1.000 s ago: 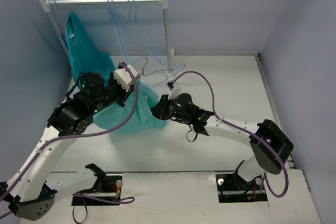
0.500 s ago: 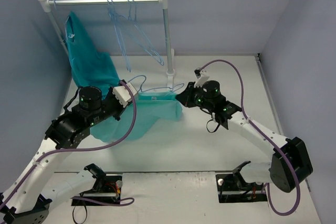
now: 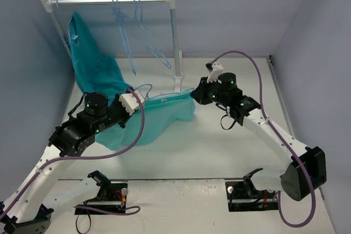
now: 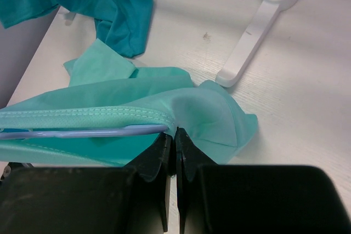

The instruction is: Place the t-shirt on the hanger

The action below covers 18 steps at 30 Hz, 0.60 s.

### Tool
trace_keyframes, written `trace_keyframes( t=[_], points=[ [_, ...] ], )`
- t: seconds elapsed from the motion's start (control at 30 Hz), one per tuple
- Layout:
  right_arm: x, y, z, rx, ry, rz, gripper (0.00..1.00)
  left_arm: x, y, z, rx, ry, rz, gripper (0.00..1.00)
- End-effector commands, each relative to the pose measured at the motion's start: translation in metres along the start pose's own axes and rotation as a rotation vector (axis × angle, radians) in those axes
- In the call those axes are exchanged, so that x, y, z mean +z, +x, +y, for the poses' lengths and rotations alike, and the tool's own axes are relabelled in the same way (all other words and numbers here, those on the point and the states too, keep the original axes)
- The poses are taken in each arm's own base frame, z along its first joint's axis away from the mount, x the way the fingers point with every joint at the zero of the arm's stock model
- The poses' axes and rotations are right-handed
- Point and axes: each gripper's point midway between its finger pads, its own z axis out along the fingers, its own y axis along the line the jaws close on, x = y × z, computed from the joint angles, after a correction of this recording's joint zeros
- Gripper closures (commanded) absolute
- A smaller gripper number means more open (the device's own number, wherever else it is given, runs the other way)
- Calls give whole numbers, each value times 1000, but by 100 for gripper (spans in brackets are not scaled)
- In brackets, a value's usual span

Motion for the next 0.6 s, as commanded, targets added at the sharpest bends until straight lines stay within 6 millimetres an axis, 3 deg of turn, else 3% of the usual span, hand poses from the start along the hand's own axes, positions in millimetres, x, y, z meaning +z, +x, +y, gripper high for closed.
trace_keyframes(
  t=[0.0, 0.3, 0.57],
  points=[
    [-16, -41, -14, -92, 95, -90, 100, -4, -17, 17, 36, -64, -30, 100],
    [-25, -61, -17, -175, 141, -91, 100, -2, -11, 14, 62, -33, 14, 100],
    [-30, -71, -41, -207, 208, -85, 100, -13, -10, 9, 59, -23, 0, 100]
  ],
)
